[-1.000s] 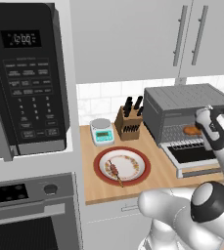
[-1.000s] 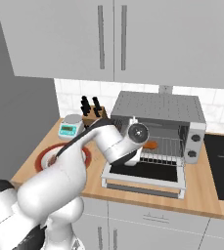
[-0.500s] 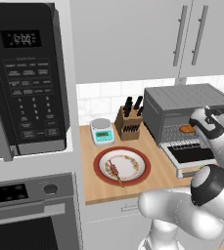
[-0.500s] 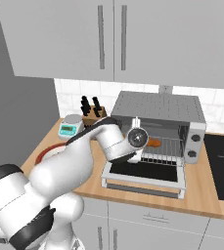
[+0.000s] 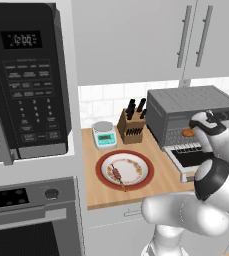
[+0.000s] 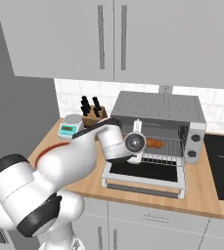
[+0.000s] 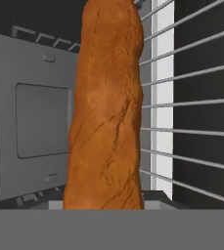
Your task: Pick up the kebab skewer and baguette bread, and place them inside the toaster oven. Close the toaster oven door and start by setting the timer.
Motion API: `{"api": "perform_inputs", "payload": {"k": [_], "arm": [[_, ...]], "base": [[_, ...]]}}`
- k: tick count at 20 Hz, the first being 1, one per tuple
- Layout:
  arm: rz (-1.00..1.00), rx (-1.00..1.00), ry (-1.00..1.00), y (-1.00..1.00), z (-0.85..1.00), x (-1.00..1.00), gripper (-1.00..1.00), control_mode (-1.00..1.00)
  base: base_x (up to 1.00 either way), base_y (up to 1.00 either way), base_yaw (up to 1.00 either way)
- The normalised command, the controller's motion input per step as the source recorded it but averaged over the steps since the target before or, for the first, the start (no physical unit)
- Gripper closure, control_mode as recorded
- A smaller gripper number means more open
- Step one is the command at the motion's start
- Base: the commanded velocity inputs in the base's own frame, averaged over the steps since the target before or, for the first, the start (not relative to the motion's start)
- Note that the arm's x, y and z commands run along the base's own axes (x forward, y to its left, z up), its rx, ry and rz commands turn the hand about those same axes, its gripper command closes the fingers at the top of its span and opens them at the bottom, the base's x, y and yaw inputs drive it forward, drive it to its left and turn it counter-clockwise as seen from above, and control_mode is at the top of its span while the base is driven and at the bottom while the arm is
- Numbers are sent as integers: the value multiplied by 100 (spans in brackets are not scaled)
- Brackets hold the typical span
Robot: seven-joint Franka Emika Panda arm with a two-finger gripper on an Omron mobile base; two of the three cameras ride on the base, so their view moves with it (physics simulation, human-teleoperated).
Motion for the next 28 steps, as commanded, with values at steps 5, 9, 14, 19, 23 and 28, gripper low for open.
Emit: {"api": "perform_inputs", "payload": {"k": [5, 9, 14, 19, 23, 28], "arm": [[0, 0, 0, -17, 0, 0, 100, -100], [0, 0, 0, -1, 0, 3, 100, -100], [0, -2, 0, 0, 0, 9, 100, -100], [0, -1, 0, 0, -4, 23, 100, -100], [0, 0, 0, 0, -11, 10, 100, -100], [0, 0, 0, 0, -18, 0, -100, -100]], "base": [[0, 0, 0], [0, 0, 0], [0, 0, 0], [0, 0, 0], [0, 0, 0], [0, 0, 0]]}}
